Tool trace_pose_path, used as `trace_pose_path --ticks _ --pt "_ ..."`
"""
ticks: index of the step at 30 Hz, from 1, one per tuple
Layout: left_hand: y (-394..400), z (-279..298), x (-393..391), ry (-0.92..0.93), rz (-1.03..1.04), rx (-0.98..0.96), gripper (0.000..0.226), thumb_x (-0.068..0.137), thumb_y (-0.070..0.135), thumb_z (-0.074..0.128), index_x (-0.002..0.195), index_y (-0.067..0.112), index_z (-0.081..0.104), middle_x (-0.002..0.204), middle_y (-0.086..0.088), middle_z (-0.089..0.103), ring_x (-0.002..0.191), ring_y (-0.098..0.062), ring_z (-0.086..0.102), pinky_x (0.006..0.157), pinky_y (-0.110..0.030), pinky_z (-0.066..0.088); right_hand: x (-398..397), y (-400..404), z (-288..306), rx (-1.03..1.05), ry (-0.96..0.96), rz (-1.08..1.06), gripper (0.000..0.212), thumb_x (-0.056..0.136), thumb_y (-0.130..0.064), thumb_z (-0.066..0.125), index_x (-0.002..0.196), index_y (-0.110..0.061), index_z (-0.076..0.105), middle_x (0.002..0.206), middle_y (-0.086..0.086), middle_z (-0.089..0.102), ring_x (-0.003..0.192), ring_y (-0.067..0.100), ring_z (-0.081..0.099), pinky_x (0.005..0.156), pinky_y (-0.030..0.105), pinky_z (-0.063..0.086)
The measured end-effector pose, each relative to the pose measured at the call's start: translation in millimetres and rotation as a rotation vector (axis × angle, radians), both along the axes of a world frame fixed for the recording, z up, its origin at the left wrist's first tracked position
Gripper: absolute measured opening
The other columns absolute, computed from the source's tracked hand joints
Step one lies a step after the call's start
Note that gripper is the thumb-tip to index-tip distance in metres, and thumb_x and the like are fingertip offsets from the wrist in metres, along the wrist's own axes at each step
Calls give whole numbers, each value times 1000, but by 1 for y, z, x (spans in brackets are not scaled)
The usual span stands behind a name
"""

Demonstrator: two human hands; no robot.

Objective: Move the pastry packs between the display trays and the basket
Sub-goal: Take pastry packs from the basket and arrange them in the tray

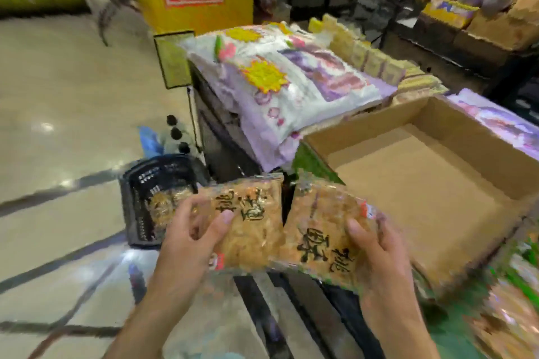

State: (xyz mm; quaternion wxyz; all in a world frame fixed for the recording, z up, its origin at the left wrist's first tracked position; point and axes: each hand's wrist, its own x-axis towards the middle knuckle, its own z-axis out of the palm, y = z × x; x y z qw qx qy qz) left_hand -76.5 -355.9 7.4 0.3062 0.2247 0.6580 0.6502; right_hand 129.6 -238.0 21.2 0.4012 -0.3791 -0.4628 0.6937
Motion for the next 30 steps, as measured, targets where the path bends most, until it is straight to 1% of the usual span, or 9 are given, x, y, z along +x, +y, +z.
trace_pose_path --ticks 2,4,7,10,16,20,24,27,30 --pt "-53 -10 -57 -92 176 -3 19 86 32 68 105 32 63 99 6 76 88 -12 74 62 -26 59 -74 -26 -15 -25 -38 155 45 78 -17 79 120 -13 64 114 19 72 99 32 71 83 51 58" --pt "-103 -19 -103 -147 357 -14 18 89 27 67 106 29 62 94 6 77 83 -11 74 58 -23 58 -143 -55 -32 -89 -55 293 49 76 -20 77 123 -11 64 116 22 71 105 40 69 83 56 58" --pt "-169 -34 -161 -206 562 -33 17 92 22 67 107 25 61 96 -1 77 79 -12 74 65 -35 62 -231 -101 -52 -155 -94 466 51 80 -14 76 128 -8 61 118 23 70 112 46 65 94 64 52" --pt "-214 -46 -207 -241 704 -33 22 95 20 65 116 21 61 95 5 76 80 -7 73 75 -38 58 -300 -133 -65 -241 -149 596 49 78 -13 78 125 -11 62 114 20 73 106 42 69 87 60 57" --pt "-253 -81 -282 -292 949 -62 7 96 24 65 101 29 64 91 6 75 81 -9 70 72 -34 52 -421 -137 -99 -292 -221 771 46 83 -14 76 126 -13 60 118 21 70 104 38 70 81 52 59" --pt "-242 -96 -359 -349 952 -133 10 95 25 65 104 29 64 88 8 77 86 -12 71 76 -36 54 -501 -124 -120 -279 -245 761 48 80 -21 79 124 -16 61 115 15 73 102 33 72 84 51 58" --pt "-208 -99 -473 -244 845 -211 25 95 31 65 117 22 62 110 -2 73 103 -23 69 71 -32 51 -597 -91 -138 -278 -234 681 51 76 -29 85 123 -24 64 114 8 74 108 31 70 100 62 49" --pt "-167 -87 -554 -158 738 -201 24 95 31 66 118 24 63 113 0 72 104 -17 69 73 -27 53 -660 -55 -137 -297 -201 554 43 71 -31 86 111 -34 70 114 7 74 108 33 69 98 67 48" --pt "-111 -82 -612 -107 574 -196 22 96 30 65 117 24 61 107 5 73 96 -11 71 67 -22 56 -693 -20 -129 -290 -185 408 35 77 -25 84 108 -32 70 111 5 74 108 33 70 95 68 50"
